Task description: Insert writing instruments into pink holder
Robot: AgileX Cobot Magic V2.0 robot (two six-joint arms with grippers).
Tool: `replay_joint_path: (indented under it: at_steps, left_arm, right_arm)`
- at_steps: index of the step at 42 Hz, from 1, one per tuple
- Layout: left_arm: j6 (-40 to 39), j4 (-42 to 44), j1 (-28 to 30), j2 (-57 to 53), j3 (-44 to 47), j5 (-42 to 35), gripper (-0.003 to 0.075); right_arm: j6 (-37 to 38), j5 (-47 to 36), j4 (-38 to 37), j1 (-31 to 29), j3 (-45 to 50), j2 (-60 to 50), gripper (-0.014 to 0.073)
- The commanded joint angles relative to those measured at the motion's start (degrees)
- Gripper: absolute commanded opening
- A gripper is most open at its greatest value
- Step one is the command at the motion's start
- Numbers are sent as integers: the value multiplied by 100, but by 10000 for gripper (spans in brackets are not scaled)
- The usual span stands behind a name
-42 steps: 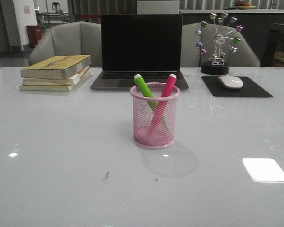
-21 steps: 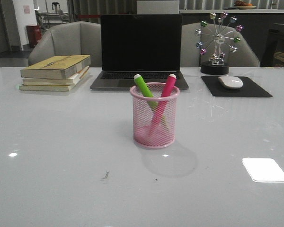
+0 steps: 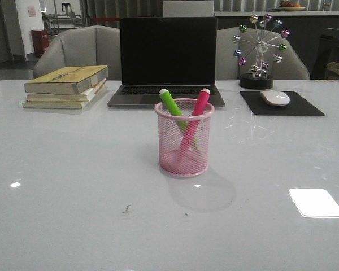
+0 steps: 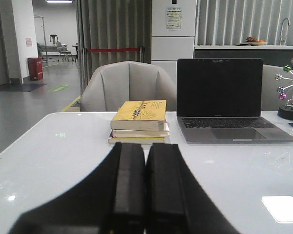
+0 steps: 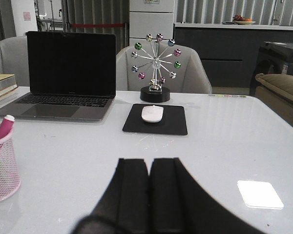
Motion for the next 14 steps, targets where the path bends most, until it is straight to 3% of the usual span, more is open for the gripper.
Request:
replay_joint_path:
  at_steps: [1,14]
  left_arm:
    - [-44,0,13,-113,33,-490,97]
    - [-44,0,13,-113,33,-490,97]
  right_arm:
    - [-55,-518,-68,-14,-27,-112,78]
    - [-55,-485,-68,-14,-27,-105,78]
